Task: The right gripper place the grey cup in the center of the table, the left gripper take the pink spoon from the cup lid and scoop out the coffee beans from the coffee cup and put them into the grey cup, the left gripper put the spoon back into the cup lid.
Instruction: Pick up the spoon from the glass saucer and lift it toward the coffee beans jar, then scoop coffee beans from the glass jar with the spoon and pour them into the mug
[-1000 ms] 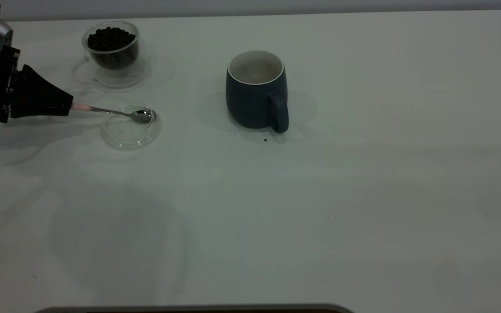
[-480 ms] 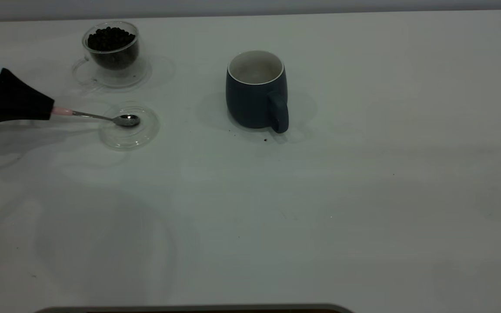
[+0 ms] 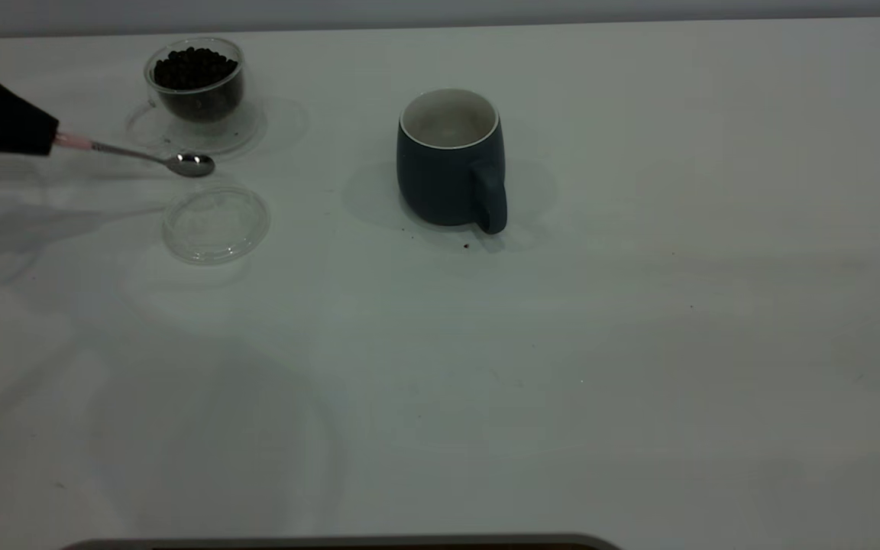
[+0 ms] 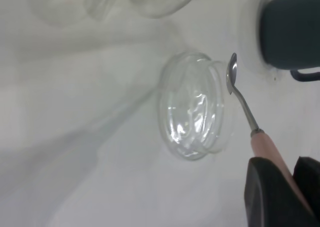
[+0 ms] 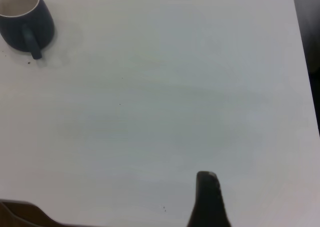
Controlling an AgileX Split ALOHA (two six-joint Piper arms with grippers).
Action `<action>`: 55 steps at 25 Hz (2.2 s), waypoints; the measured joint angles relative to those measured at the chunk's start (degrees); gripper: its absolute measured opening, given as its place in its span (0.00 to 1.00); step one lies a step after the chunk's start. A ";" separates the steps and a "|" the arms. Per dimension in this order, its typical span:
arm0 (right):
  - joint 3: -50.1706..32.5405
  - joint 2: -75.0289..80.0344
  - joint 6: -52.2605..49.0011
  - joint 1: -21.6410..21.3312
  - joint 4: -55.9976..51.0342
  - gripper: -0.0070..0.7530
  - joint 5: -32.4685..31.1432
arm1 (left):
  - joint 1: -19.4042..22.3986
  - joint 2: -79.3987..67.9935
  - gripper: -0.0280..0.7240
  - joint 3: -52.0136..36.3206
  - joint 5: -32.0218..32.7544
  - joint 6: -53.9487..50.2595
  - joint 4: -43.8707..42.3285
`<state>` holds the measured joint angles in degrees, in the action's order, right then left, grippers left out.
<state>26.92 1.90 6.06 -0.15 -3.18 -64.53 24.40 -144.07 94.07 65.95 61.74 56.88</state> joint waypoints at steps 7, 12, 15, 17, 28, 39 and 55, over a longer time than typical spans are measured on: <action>0.00 0.00 -0.04 0.00 0.00 0.78 0.00 | -2.89 5.49 0.20 0.00 0.61 -2.09 -0.88; 0.00 0.00 -0.04 0.00 0.00 0.78 0.00 | -2.82 7.10 0.20 0.87 0.96 -4.36 -0.69; 0.00 0.00 -0.04 0.00 0.00 0.78 0.00 | -2.64 7.04 0.20 3.21 0.96 -6.55 -0.79; 0.00 0.00 -0.04 0.00 0.00 0.78 0.00 | -2.64 7.04 0.20 4.94 0.96 -7.26 -0.36; 0.00 0.00 -0.04 0.00 0.00 0.78 0.00 | -2.47 3.25 0.20 11.66 1.08 -1.05 1.55; 0.00 0.00 -0.05 0.00 0.00 0.78 0.00 | -2.47 1.29 0.20 13.20 -4.29 9.74 3.16; 0.00 0.00 -0.05 0.00 -0.02 0.78 0.00 | -4.91 -1.07 0.20 13.20 -10.10 20.97 5.77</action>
<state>26.92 1.90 6.01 -0.15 -3.20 -64.53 19.48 -145.15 107.27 55.85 82.71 62.65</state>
